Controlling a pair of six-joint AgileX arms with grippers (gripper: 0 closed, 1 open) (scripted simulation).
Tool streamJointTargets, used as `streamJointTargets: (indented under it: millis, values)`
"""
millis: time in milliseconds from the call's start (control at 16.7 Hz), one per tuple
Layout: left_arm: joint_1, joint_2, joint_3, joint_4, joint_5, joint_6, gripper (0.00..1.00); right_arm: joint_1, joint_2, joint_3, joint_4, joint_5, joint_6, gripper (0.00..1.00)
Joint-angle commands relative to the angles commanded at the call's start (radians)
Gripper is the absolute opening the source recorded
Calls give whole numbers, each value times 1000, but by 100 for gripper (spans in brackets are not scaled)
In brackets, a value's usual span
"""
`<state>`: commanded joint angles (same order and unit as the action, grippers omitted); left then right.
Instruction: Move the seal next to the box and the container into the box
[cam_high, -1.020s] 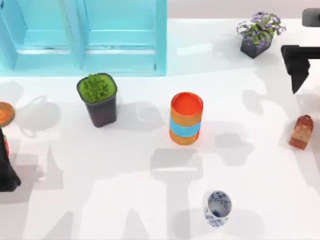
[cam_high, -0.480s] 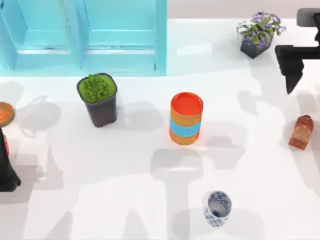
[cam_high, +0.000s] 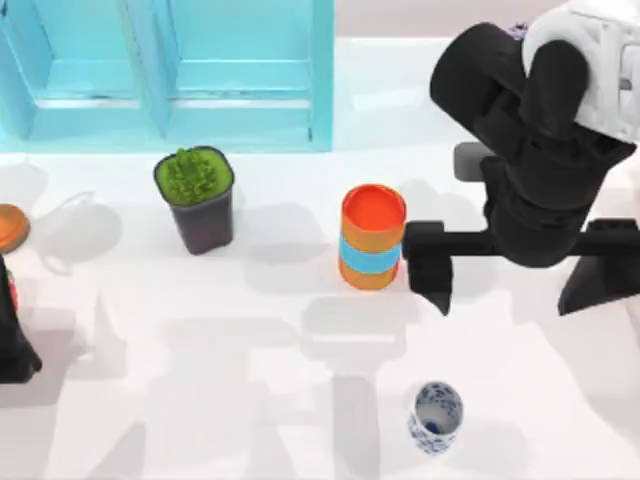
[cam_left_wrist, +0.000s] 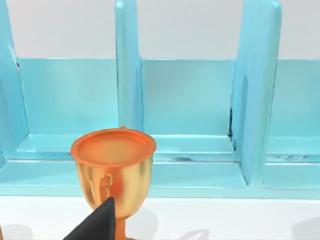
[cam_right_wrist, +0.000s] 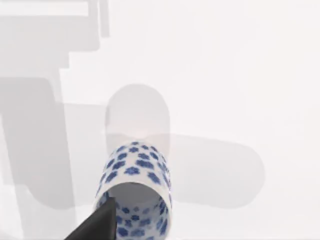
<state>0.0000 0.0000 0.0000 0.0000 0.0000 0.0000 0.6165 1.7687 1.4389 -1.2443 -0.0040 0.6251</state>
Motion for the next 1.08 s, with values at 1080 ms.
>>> streamJointTargets:
  millis: [1080]
  values:
    - [0, 0, 0, 0, 0, 0, 100, 179, -5, -322, 320, 4, 183, 100]
